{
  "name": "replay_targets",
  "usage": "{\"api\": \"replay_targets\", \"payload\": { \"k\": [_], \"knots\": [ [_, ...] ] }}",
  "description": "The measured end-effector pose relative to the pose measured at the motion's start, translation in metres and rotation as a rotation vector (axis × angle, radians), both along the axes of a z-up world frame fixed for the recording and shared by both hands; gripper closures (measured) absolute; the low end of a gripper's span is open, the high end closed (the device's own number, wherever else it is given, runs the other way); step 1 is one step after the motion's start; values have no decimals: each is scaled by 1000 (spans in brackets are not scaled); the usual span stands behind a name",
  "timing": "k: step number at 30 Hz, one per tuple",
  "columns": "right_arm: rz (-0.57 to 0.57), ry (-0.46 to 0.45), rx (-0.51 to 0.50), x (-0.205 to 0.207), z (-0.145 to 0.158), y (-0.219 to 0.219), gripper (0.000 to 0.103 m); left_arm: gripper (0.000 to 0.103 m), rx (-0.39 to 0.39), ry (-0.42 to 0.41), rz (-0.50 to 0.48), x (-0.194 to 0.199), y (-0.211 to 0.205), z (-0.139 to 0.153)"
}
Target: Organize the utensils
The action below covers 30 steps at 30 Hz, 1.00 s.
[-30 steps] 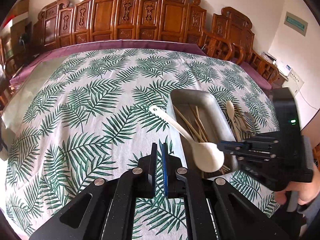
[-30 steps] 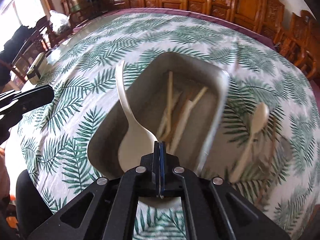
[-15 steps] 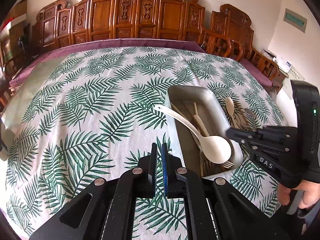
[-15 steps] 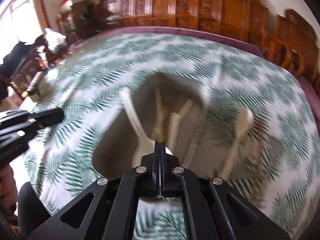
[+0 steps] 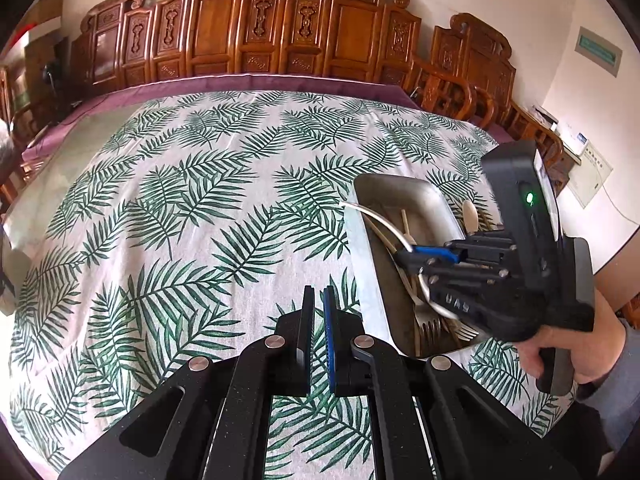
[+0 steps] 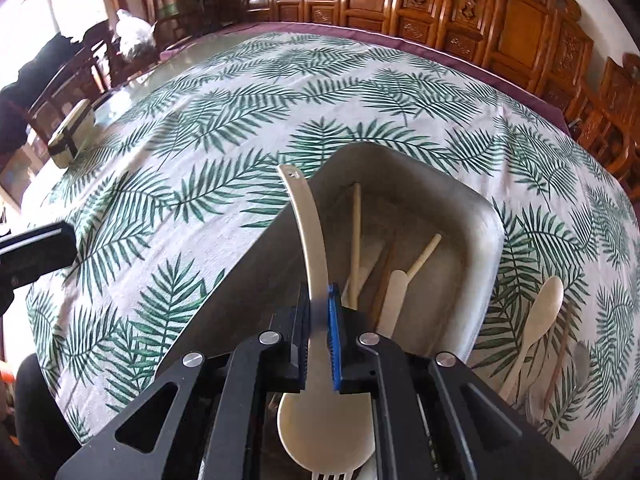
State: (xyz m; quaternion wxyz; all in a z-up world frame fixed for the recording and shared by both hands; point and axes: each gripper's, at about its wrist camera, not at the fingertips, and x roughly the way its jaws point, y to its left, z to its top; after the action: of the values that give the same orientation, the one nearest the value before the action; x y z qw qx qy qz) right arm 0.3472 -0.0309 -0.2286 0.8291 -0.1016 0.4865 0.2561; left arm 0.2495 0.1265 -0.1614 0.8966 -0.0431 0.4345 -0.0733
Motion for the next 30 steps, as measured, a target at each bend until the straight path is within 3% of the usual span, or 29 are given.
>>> {"api": "replay_targets", "payload": {
  "k": [8,13,25,27,30],
  "knots": [
    [-173,-4,33,10,7,-20,96,100,3,2,-8,0,-5,-1],
    [-197,-1,53,14,13,-27,87,100,4,1,-13,1,-12,1],
    [-220,-79,120,6,51,-109,87,100,4,2,-71,16,-62,2],
    [-225,-98,104,4,53,-129,87,98,5,1,-89,20,-77,2],
    [-241,-109,90,2,51,-165,87,83,2,-4,-117,26,-99,3]
  ]
}}
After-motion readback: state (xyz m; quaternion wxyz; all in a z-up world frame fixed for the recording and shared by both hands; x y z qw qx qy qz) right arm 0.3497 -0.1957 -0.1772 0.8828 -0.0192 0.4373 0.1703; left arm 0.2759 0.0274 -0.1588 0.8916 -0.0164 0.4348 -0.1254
